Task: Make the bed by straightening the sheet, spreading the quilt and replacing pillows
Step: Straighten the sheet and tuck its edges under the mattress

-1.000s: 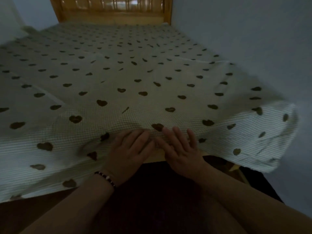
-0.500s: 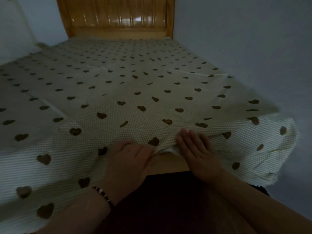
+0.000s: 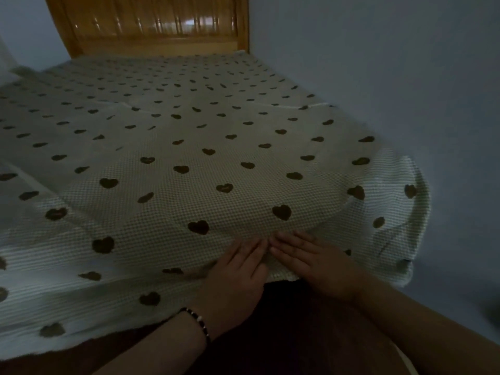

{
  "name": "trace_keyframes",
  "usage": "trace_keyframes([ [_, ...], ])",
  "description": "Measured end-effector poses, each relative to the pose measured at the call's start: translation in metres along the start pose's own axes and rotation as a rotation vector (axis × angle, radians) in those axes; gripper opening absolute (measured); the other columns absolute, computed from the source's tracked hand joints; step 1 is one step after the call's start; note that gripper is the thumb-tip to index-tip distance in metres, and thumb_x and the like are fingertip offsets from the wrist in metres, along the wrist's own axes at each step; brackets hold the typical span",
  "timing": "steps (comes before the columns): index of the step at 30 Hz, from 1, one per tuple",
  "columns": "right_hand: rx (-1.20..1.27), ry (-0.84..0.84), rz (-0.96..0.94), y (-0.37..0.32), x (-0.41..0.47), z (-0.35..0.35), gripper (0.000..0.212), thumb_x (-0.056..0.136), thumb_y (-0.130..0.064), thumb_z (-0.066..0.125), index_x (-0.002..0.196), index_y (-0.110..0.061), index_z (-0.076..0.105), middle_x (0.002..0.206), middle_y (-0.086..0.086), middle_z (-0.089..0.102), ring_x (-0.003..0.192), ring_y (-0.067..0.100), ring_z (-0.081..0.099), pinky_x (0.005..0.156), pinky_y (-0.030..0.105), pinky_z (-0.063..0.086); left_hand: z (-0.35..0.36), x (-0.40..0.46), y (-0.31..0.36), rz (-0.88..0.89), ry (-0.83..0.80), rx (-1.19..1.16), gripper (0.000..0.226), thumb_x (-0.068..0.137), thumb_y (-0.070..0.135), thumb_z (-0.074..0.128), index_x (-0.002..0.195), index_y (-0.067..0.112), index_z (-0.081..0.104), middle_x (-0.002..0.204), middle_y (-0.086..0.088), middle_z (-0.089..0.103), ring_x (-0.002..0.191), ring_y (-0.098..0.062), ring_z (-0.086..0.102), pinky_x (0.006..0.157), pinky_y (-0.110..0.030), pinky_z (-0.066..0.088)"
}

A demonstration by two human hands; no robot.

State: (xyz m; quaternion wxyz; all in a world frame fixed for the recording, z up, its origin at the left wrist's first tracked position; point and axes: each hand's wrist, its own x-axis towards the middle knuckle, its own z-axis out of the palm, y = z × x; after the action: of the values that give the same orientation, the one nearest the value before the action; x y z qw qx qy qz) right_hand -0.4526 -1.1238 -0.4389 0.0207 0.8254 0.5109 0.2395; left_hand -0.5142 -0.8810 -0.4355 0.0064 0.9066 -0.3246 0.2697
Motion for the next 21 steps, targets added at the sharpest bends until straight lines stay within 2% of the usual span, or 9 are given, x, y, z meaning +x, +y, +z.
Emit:
trace_keyframes([
  [4,0.139,-0.152,-0.016,-0.006,-0.023,0.015,0.055,0.098,-0.024,0.043,0.152,-0.019,0.032,0.154,0.001,0.041,0.142,0.016,0.039,0.109,0.032,0.044,0.018,-0.011,0.011,0.094,-0.158,-0.082,0.03,0.089,0.024,0.048,0.111,0.012,0.065,0.128,-0.01,0.063,0.114,-0.02,0.062,0.094,-0.039,0.053],
  [7,0.222,-0.194,0.01,-0.013,-0.031,0.027,0.057,0.097,-0.025,0.044,0.152,-0.023,0.029,0.152,-0.003,0.044,0.135,0.011,0.046,0.099,0.024,0.048,0.022,-0.016,0.013,0.132,-0.227,-0.078,0.033,0.088,0.026,0.045,0.111,0.015,0.067,0.125,-0.006,0.065,0.113,-0.016,0.063,0.096,-0.035,0.05],
  [10,0.288,-0.207,0.027,-0.01,-0.026,0.033,0.069,0.092,-0.021,0.059,0.153,-0.025,0.027,0.153,-0.005,0.042,0.135,0.01,0.046,0.092,0.027,0.055,0.024,-0.013,0.008,0.141,-0.26,-0.088,0.035,0.087,0.027,0.043,0.107,0.015,0.069,0.124,-0.005,0.066,0.112,-0.015,0.063,0.094,-0.034,0.051],
  [13,0.294,-0.207,0.005,-0.008,-0.013,0.022,0.054,0.093,-0.027,0.054,0.145,-0.022,0.04,0.147,-0.003,0.052,0.13,0.012,0.053,0.089,0.031,0.058,0.023,-0.011,0.001,0.13,-0.278,-0.077,0.036,0.084,0.028,0.045,0.109,0.017,0.068,0.123,-0.003,0.066,0.112,-0.014,0.063,0.095,-0.035,0.053],
  [16,0.261,-0.144,-0.011,-0.009,0.003,0.004,0.058,0.085,-0.028,0.057,0.141,-0.014,0.048,0.145,0.005,0.054,0.132,0.018,0.052,0.102,0.03,0.047,0.017,-0.011,-0.007,0.105,-0.161,-0.082,0.03,0.09,0.034,0.053,0.109,0.013,0.063,0.132,-0.007,0.061,0.128,-0.019,0.052,0.103,-0.043,0.046],
  [18,0.259,-0.028,-0.01,-0.007,0.015,-0.005,0.054,0.08,-0.022,0.06,0.132,-0.007,0.058,0.14,0.01,0.057,0.131,0.023,0.053,0.108,0.037,0.044,0.008,-0.009,-0.014,0.107,-0.047,-0.063,0.026,0.095,0.036,0.054,0.1,0.012,0.064,0.134,-0.01,0.059,0.135,-0.022,0.044,0.109,-0.05,0.037],
  [21,0.185,0.166,0.042,-0.007,0.04,-0.018,0.04,0.096,-0.024,0.046,0.126,-0.005,0.066,0.14,0.011,0.058,0.133,0.025,0.051,0.107,0.044,0.043,-0.01,0.001,-0.033,-0.006,0.107,0.057,0.023,0.095,0.027,0.056,0.102,0.01,0.069,0.137,-0.011,0.056,0.136,-0.025,0.043,0.112,-0.057,0.027],
])
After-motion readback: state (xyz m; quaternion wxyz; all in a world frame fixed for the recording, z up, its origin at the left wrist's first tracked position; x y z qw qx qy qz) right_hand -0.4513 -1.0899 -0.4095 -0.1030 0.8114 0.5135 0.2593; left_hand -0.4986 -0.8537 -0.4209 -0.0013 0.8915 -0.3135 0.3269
